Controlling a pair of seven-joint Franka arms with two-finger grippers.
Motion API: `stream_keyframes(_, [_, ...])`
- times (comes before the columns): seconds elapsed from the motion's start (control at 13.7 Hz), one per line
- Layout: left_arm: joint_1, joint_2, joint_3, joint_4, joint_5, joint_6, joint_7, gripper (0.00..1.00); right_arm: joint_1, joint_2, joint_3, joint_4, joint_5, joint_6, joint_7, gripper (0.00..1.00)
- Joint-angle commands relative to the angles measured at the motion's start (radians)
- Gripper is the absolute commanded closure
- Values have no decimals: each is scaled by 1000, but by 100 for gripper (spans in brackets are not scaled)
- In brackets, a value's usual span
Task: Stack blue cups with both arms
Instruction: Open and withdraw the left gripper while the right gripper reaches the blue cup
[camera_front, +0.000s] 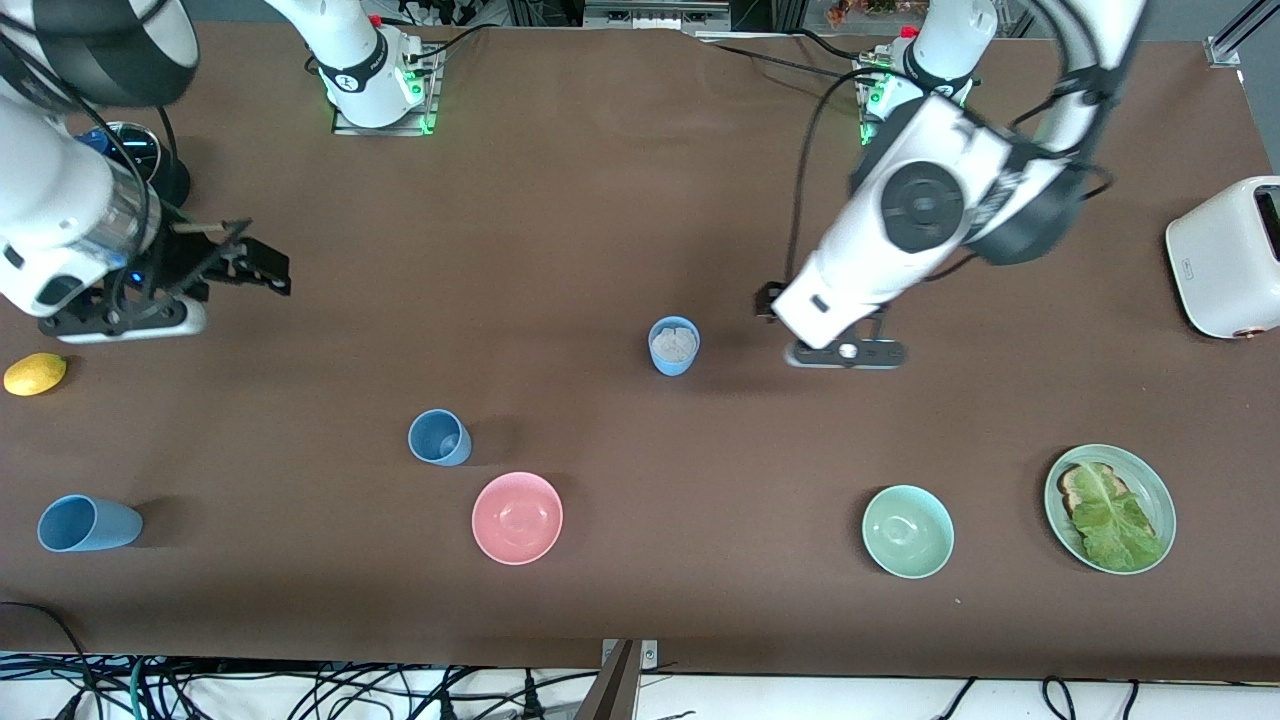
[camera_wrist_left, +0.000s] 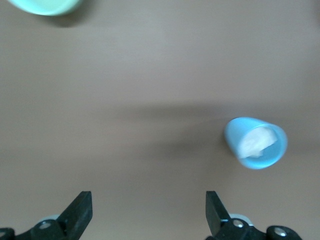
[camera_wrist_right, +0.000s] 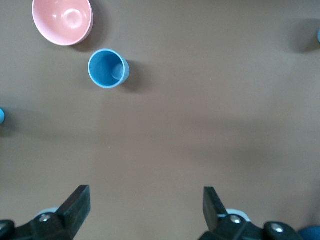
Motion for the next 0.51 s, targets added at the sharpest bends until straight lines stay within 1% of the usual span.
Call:
stream_keyframes(0.0, [118,-100,-3,28,-9,-180,176,0,49,143,1,68,-13,90,18,0])
stream_keyframes(0.07, [152,-111,0,56,-9,-224,238,0,75,173,0,68,-25,141,18,0])
stream_keyframes(0.15, [185,-109,1,91,-9,-256,298,0,76,194,0,68,-28,175,19,0])
stream_keyframes(0.22, [206,-115,15,105,-10,-264,362,0,76,216,0,66,-25,200,19,0])
stream_keyframes(0.29, [194,-126,68,114,-11,-268,425,0,76,234,0,69,-27,220,16,0])
stream_keyframes(0.37, [139,-152,164,96,-23,-256,492,0,76,262,-2,72,-28,247,16,0])
stream_keyframes(0.44, [72,-164,266,87,-26,-239,514,0,76,295,-2,74,-27,287,15,0])
